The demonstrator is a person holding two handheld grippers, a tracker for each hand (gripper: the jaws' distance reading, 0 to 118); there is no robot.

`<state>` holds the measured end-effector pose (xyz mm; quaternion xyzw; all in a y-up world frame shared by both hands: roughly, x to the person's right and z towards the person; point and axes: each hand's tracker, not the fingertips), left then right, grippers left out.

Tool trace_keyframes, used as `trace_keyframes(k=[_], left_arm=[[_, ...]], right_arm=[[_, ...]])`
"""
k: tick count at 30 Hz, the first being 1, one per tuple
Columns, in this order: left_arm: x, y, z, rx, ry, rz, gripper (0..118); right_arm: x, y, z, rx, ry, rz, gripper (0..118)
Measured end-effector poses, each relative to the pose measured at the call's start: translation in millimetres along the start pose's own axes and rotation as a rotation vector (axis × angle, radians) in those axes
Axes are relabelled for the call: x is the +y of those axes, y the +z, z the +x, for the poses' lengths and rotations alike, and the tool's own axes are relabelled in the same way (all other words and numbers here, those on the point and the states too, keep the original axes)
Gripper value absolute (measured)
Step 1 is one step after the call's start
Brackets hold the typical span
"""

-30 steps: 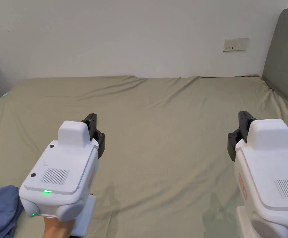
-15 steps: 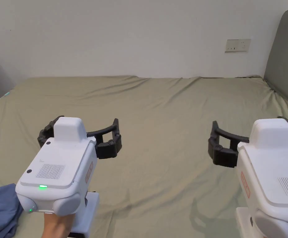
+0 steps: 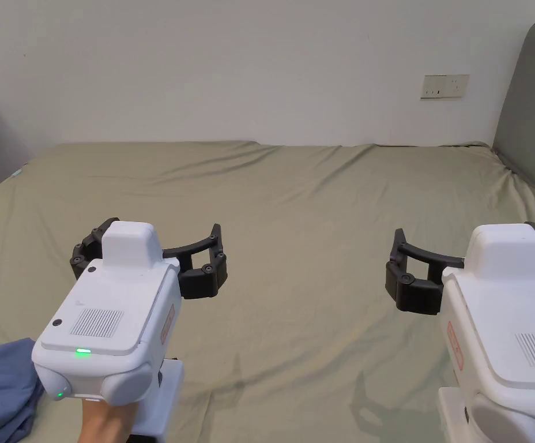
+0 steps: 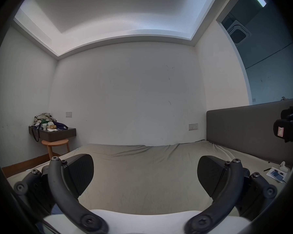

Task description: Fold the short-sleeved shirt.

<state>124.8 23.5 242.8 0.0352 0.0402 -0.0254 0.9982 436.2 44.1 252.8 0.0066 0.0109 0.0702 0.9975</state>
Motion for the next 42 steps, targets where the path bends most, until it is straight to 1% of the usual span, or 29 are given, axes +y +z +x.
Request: trace_keyframes(k=[9, 42], left_arm=[[-1.2, 0.6, 2.2, -0.003, -0.016, 0.006, 118], [-3.7, 3.6, 0.0, -0.008, -0.011, 0.012, 118]], right_arm=[[0.4, 1.9, 1.8, 0.000, -0.010, -0.002, 118], [0.5, 2.4, 0.7, 0.007, 0.006, 0.000, 118]])
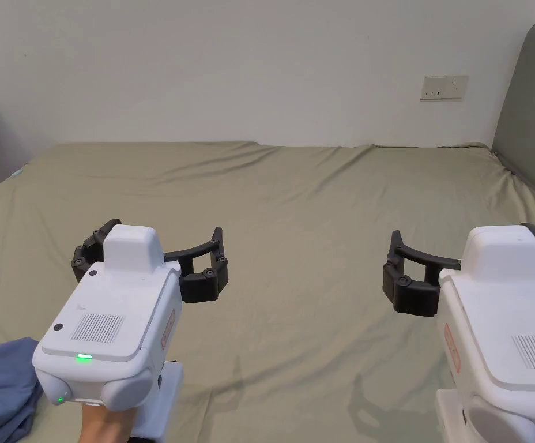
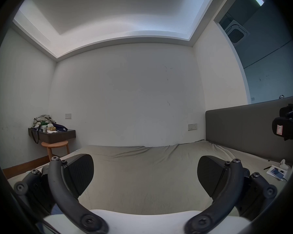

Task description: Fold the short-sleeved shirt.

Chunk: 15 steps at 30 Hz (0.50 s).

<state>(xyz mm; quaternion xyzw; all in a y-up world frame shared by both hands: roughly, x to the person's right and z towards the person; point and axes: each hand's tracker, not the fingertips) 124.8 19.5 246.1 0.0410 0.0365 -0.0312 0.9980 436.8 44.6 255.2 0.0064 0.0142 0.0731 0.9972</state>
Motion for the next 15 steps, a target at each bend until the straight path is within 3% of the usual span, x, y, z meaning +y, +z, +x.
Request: trace_keyframes(k=[15], left_arm=[[-1.4, 0.3, -2.6, 0.000, 0.001, -0.005, 118]], right_arm=[[0.7, -1.1, -1.8, 0.002, 0.004, 0.002, 118]])
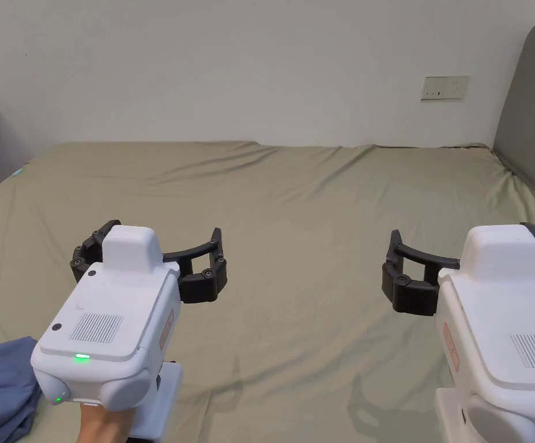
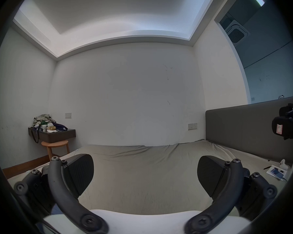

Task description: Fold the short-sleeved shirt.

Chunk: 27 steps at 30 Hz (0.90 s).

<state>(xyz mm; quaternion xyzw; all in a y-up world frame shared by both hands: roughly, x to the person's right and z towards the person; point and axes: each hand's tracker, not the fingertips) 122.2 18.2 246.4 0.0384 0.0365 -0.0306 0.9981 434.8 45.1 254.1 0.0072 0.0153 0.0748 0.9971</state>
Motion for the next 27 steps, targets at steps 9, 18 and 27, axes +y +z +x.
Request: trace_keyframes(k=[9, 18, 27], left_arm=[[1, 0, -2, 0.001, 0.003, -0.002, 118], [4, 0, -3, -0.015, 0.009, -0.001, 118], [6, 1, -1, -0.014, 0.008, 0.007, 118]], right_arm=[[-3, -2, 0, -0.014, -0.014, -0.006, 118], [19, -12, 3, -0.115, -0.227, -0.321, 118], [30, -15, 2, -0.098, -0.266, -0.478, 118]])
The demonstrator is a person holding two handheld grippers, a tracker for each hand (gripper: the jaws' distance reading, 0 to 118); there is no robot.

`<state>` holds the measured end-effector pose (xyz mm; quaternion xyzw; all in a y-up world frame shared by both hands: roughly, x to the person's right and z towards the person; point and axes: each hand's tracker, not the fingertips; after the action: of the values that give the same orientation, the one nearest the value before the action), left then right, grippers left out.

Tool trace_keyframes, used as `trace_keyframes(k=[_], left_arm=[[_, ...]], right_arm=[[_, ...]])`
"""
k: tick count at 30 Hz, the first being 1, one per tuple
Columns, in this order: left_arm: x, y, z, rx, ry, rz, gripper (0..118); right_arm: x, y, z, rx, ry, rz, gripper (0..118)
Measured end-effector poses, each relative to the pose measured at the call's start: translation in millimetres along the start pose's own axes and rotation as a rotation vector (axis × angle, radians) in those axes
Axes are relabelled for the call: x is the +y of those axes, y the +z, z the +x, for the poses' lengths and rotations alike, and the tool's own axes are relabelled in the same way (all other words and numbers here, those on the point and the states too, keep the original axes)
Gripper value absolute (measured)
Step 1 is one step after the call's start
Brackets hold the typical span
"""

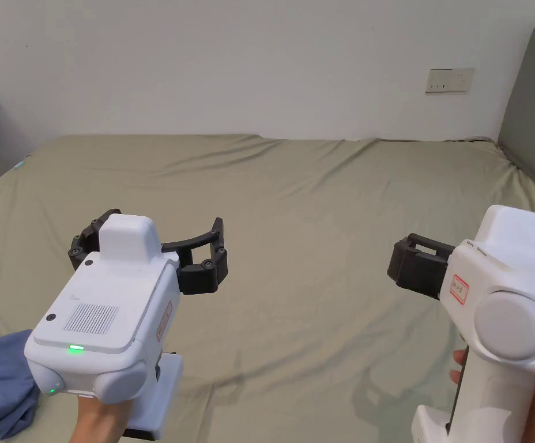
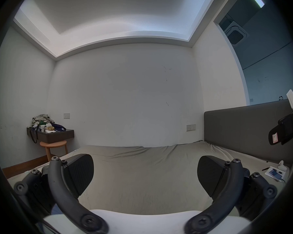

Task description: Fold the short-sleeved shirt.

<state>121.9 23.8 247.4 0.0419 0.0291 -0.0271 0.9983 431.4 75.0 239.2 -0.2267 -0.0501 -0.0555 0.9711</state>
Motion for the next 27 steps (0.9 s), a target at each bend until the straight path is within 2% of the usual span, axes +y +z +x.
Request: trace_keyframes(k=[3, 7, 9, 13, 17, 22, 27], left_arm=[[0, 0, 0, 0.001, 0.008, -0.003, 118], [-1, 0, -1, 0.003, 0.007, -0.004, 118], [-1, 0, -1, 0.005, 0.007, -0.004, 118], [-3, 0, -2, 0.008, 0.010, -0.005, 118], [-4, -1, -3, 0.009, 0.009, -0.007, 118], [-3, -1, -3, 0.013, 0.008, -0.005, 118], [-2, -2, -3, 0.013, 0.005, -0.005, 118]], right_arm=[[-4, -2, -4, -0.019, 0.038, 0.017, 118], [-8, -3, -10, -0.014, 0.143, 0.073, 118], [-9, -4, -11, -0.032, 0.137, 0.066, 118], [-10, -4, -8, -0.006, 0.109, 0.071, 118], [-14, -3, -7, 0.047, 0.146, 0.178, 118], [-26, -2, -3, 0.083, 0.143, 0.383, 118], [-29, -11, 0, 0.063, 0.143, 0.418, 118]])
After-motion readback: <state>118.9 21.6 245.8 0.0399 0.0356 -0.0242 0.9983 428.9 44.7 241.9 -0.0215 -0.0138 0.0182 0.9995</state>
